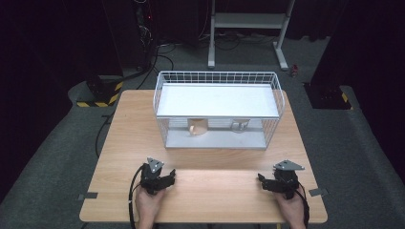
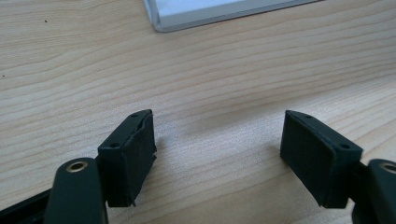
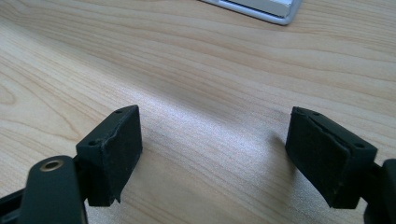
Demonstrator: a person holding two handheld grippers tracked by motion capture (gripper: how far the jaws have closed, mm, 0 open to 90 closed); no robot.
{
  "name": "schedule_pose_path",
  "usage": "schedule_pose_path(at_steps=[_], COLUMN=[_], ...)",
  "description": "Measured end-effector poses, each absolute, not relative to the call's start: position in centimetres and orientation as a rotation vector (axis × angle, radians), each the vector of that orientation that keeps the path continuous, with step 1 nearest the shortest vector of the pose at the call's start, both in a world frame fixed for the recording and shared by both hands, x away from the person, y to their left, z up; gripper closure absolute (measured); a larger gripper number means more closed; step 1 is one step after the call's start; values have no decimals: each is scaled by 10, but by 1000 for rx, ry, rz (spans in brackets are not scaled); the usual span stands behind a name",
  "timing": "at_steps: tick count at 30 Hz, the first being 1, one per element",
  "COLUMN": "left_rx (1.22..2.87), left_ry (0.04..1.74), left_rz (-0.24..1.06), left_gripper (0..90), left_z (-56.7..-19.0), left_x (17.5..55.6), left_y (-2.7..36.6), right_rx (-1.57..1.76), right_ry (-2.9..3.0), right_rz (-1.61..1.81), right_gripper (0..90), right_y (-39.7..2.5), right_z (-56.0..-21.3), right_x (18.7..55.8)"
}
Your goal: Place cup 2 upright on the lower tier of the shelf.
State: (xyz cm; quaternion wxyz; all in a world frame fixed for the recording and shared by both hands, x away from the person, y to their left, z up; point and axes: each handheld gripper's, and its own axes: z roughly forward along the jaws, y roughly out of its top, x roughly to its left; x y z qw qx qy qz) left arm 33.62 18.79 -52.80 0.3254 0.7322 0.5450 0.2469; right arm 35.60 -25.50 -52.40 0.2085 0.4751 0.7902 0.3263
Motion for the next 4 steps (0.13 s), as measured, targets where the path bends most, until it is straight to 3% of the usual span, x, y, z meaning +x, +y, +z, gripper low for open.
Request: schedule_pose_path(at_steps=[4], left_rx=[1918], left_ry=[1438], left_rz=[650], left_gripper=[255], left_z=[-528], left_x=[336], left_y=[187], right_rx=[1324], right_ry=[2198], right_rz=[910], right_gripper=[186], right_y=[-255], right_z=[-524], right_x=[356])
